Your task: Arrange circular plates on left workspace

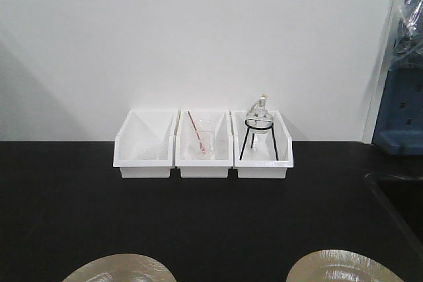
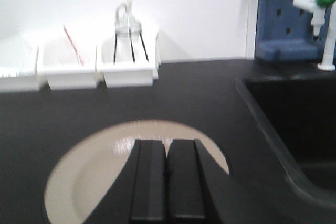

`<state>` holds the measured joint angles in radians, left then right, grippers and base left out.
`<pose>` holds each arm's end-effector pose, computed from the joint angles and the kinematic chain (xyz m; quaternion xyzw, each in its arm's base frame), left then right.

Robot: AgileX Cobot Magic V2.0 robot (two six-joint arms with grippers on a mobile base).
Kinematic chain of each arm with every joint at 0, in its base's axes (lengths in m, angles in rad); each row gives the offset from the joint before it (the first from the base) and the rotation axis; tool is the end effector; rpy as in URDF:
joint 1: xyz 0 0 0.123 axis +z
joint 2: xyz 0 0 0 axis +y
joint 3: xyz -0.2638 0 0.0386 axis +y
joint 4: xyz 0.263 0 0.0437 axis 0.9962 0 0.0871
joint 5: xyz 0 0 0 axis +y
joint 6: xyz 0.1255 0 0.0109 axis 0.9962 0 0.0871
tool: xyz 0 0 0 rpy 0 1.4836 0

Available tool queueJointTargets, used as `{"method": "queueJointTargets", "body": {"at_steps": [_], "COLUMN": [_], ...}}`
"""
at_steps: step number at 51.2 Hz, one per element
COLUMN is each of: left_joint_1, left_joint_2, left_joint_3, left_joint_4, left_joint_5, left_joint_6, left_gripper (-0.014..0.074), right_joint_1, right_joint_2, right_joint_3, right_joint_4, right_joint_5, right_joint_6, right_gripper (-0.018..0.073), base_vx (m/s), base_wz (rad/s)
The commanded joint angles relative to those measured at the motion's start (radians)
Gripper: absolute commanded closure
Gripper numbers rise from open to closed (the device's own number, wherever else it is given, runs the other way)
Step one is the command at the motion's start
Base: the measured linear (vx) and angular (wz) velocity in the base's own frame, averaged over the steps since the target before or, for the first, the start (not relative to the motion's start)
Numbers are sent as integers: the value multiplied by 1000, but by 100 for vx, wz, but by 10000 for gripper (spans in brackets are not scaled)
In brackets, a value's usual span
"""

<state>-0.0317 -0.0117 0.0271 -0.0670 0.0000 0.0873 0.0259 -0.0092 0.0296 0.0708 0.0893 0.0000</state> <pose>0.1250 -0.0040 0.2071 0.0177 0.6810 -0.0042 0.7320 0.1256 0.0041 0.1946 0.0137 0.7148 0.0359 0.6983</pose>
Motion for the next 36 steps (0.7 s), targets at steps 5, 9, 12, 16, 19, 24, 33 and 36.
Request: {"method": "queueJointTargets", "body": {"at_steps": [5,9,12,16,19,24,33,36], "left_joint_1": [-7,-7,-7,-7,-7,-7,-7,-7], "left_joint_2": [-14,4,35,107,176,344,680,784], "left_joint_3": [-78,-154,-209,-290,-344,-448,-615,-663], "left_joint_4": [-166,-172,-171,-169,-174,-217,-402,-506], "left_joint_5": [-189,-99,-42,16,40,94,287,363], "left_joint_6": [-179,-183,-177,-167,-168,-188,-119,-13], "left_gripper": [596,596,596,596,596,596,596,596], "right_joint_1": [-3,-3,-3,-3,-3,-3,-3,-3], "right_joint_2": [-10,12,51,126,197,372,735,857], "right_joint_3": [-61,-131,-194,-279,-342,-460,-666,-718], "right_joint_4": [165,222,229,224,225,256,358,438], "right_joint_5": [-211,-167,-131,-80,-44,64,317,408], "right_joint_6": [117,126,119,103,100,100,29,-70], "right_gripper": [563,563,563,563,563,563,563,563], "base_vx": [0,0,0,0,0,0,0,0], "base_wz": [0,0,0,0,0,0,0,0]}}
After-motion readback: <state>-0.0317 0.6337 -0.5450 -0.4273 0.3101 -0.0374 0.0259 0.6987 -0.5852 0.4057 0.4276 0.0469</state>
